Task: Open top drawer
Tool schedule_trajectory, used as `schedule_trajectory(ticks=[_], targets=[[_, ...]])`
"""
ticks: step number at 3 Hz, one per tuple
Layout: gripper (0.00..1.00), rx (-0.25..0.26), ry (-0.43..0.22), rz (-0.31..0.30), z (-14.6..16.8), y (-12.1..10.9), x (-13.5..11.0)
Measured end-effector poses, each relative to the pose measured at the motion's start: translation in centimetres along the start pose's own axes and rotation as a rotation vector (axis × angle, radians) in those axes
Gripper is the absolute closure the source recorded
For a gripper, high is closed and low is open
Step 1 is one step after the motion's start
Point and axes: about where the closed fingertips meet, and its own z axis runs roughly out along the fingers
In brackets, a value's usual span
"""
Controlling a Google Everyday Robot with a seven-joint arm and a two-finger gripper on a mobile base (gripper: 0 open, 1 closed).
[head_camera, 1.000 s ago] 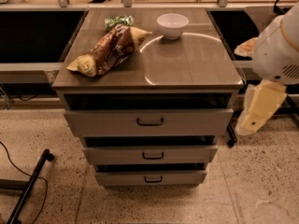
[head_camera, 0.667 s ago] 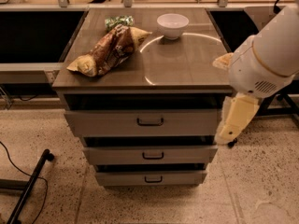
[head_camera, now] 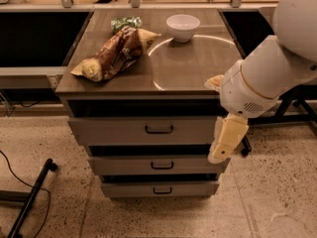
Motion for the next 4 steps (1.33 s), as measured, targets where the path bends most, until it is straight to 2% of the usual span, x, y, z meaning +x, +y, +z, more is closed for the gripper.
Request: schedule_trajectory(ticks=[1,2,3,4], targets=[[0.00,-0.010,-0.013,-0.018,2.8,0.3,0.7],[0.00,-0.033,-0.025,-0.045,7.9,0.8,1.8],[0.00,-0.036,-0.002,-0.068,12.6,0.9,2.4],[0.00,-0.036,-0.002,-0.068,12.6,0.9,2.4]])
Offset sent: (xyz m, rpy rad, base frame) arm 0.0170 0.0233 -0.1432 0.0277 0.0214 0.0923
